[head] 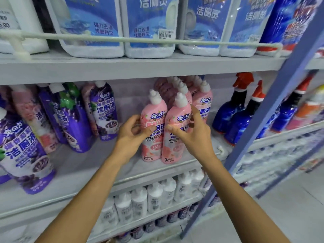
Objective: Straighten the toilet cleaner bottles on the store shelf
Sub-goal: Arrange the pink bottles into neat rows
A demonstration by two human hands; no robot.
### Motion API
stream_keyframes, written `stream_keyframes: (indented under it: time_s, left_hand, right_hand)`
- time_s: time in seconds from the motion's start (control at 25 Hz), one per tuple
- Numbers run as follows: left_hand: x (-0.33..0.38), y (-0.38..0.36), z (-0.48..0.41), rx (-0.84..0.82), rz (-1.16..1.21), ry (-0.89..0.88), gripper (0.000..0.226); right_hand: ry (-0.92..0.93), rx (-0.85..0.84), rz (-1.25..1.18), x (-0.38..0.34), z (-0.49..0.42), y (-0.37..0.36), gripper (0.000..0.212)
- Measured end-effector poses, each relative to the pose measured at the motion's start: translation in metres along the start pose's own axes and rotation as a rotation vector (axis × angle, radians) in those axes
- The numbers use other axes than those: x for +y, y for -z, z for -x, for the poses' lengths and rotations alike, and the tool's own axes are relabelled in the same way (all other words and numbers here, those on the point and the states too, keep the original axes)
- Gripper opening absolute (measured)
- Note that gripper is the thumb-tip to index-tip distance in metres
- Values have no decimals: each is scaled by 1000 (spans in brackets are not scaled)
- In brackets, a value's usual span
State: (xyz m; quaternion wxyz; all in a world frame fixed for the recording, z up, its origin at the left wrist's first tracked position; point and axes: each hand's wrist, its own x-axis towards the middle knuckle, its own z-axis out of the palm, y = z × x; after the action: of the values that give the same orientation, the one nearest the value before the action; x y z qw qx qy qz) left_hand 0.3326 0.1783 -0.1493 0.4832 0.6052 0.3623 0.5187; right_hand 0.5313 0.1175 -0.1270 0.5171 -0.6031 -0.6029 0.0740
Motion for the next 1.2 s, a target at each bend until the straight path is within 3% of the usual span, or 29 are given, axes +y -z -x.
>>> stream_keyframes:
  time_s: [0.36, 0.48, 0.6, 0.72, 1.2]
  left_hand:
    - [-7, -64, -15, -5, 7, -7, 35]
    - [-16, -72, -9, 26, -150, -1, 40]
    - [-30, -78, 4, 119, -363, 35, 45]
    - [-30, -94, 3, 197, -431, 52, 40]
    - [-31, -135, 8, 267, -402, 12, 41]
  right_hand:
    - [-36, 30, 6, 63, -28, 55, 91]
    - [-70, 4, 19, 91, -31, 62, 95]
    - [-155, -97, -10, 109, -27, 63, 74]
    - [-196, -142, -98, 121, -28, 62, 58]
    - [-126, -157, -184, 148, -32, 75, 60]
